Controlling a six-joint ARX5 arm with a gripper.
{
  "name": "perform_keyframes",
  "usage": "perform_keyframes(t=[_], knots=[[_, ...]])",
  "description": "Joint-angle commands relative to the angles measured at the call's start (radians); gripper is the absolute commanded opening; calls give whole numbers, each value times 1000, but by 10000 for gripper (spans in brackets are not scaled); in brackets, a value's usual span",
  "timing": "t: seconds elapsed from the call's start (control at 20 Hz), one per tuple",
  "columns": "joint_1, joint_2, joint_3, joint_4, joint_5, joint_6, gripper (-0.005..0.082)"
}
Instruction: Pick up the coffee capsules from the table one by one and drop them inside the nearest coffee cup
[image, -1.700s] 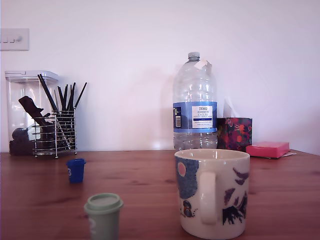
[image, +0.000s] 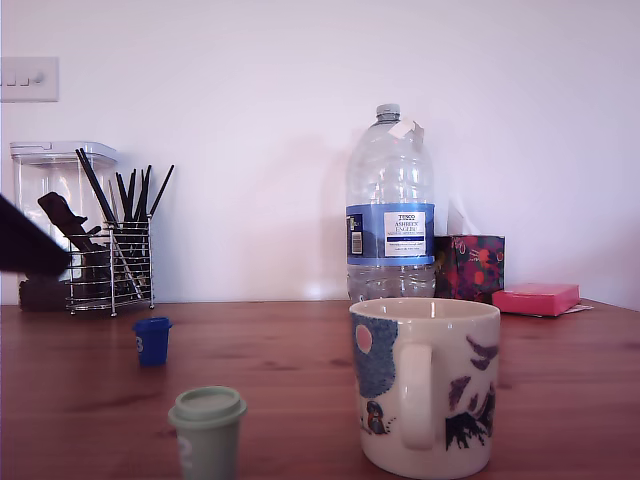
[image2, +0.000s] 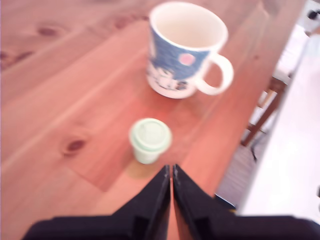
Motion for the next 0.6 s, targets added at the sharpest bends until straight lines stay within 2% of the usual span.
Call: perform_keyframes(t=[0.0, 0.1, 0.15, 0.25, 0.35, 0.4, 0.55], knots=[[-13, 23, -12, 13, 25, 6, -18], [-30, 59, -12, 35, 34, 5, 27], [-37, 78, -12, 54, 34, 2, 127], [-47, 116, -12, 98, 29, -22, 417], [-47, 151, -12, 144, 5, -54, 577], [-47, 167, -12, 156, -1, -56, 614], [-48, 213, -12, 209, -45, -55, 623]])
